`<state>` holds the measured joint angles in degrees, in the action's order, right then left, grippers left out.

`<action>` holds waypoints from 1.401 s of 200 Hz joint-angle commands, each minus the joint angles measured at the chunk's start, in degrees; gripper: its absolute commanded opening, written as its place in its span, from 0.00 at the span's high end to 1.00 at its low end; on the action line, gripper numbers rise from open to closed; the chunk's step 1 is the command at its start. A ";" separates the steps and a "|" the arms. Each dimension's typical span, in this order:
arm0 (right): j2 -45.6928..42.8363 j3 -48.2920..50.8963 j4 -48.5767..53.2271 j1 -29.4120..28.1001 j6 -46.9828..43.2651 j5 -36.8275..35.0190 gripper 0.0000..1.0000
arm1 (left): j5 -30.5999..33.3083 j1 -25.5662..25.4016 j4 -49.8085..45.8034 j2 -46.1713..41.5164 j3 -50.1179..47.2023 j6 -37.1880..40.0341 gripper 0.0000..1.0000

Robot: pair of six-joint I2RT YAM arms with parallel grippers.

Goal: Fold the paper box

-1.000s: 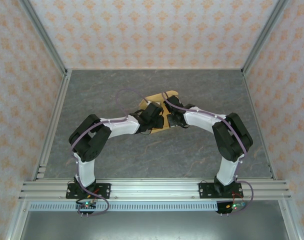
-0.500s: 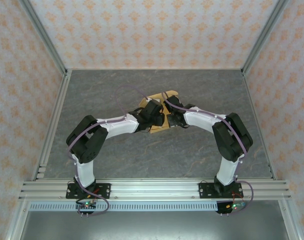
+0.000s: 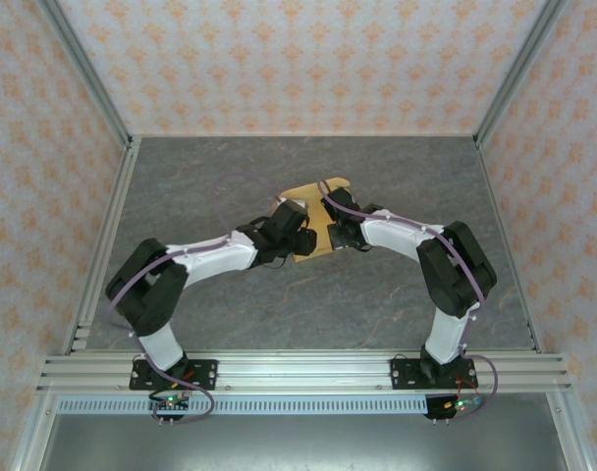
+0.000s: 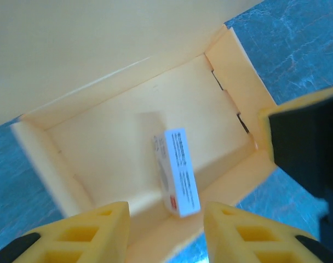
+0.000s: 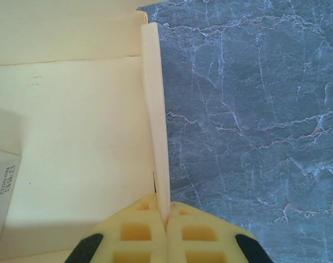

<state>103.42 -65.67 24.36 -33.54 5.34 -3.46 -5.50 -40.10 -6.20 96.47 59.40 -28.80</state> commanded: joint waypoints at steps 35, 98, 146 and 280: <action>-1.41 0.90 -0.36 0.24 0.34 -2.50 1.00 | 6.21 2.85 -11.15 -16.16 -5.07 2.87 0.54; -1.41 0.89 -0.21 0.33 -0.05 -2.60 1.00 | -1.13 13.72 -9.72 -11.83 0.35 13.94 0.31; -1.12 0.81 -0.19 0.31 -0.07 -2.50 1.00 | -8.60 16.81 -6.40 -7.25 4.17 18.50 0.33; -0.93 0.37 0.16 0.32 -0.08 -2.16 1.00 | -14.50 16.81 -0.83 0.58 8.53 21.58 0.78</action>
<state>103.42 -65.67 24.36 -33.54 5.32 -3.64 -18.24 -23.24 -9.37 96.23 65.71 -7.42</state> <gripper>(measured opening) 0.045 0.252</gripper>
